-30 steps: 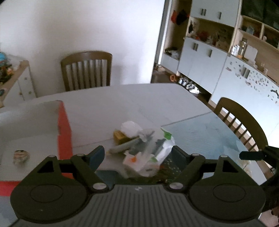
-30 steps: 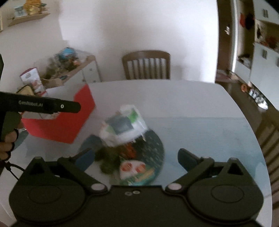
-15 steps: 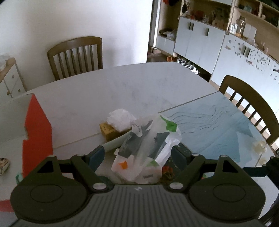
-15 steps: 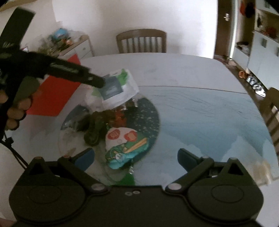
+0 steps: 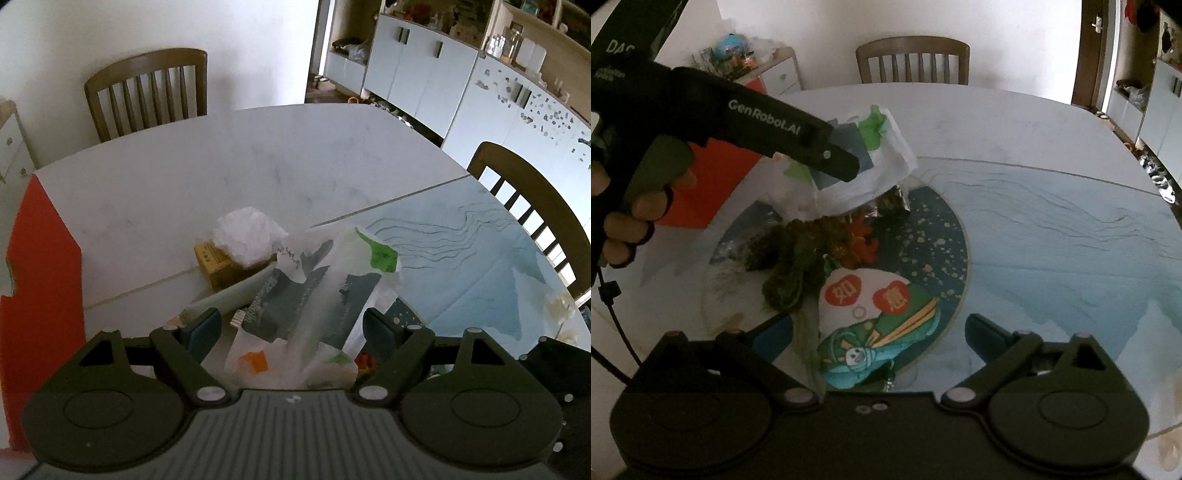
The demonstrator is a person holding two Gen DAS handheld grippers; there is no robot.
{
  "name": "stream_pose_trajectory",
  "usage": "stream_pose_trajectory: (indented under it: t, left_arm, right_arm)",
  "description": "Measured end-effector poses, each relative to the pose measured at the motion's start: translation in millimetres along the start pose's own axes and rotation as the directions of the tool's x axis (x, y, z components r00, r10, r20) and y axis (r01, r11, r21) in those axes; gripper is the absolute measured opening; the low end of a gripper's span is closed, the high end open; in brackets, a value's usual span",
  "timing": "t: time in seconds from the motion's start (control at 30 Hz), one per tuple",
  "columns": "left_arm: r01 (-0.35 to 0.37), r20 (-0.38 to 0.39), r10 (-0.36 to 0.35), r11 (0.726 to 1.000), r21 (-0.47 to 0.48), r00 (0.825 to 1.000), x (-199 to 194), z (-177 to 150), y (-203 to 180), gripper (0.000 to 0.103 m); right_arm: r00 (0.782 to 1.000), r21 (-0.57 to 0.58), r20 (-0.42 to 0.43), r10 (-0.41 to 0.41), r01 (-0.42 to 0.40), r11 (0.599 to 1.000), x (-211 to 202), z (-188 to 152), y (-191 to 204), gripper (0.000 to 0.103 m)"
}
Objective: Organize objects
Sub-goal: 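Grasp the white plastic bag with the left gripper while the right grasps the red-green pouch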
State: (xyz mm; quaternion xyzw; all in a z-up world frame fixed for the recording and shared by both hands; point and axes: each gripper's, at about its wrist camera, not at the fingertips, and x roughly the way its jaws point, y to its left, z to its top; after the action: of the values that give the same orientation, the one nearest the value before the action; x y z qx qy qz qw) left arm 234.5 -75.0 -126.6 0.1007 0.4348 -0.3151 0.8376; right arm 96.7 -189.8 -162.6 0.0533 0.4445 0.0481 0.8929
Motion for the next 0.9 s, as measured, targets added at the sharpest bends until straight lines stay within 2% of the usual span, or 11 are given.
stream_pose_trajectory:
  t: [0.17,0.23,0.57,0.63,0.9]
  left_arm:
    - [0.021,-0.018,-0.021,1.000,-0.011,1.000,5.6,-1.7,4.8,0.083]
    - [0.022,-0.016,-0.022,1.000,-0.008,1.000,5.5,-2.3,5.0,0.074]
    - [0.044,-0.002,-0.044,0.999,-0.015,0.999,0.1,-2.4,7.7,0.053]
    - [0.040,0.003,-0.040,0.999,-0.015,0.999,-2.1,-2.3,7.9,0.045]
    - [0.041,0.033,-0.040,0.999,-0.036,0.999,-18.4,-2.7,11.9,0.034]
  right_arm:
    - [1.000,-0.001,-0.020,0.013,-0.013,1.000,9.8,1.2,-0.2,0.093]
    - [1.000,-0.003,-0.022,0.017,-0.017,1.000,11.0,1.6,-0.1,0.090]
    - [1.000,-0.021,-0.017,0.012,-0.012,1.000,10.0,4.0,4.6,0.075]
    - [1.000,-0.024,-0.015,0.006,-0.006,1.000,8.7,4.2,5.4,0.073]
    - [1.000,-0.008,0.024,-0.004,0.004,1.000,-8.4,7.0,8.8,0.069]
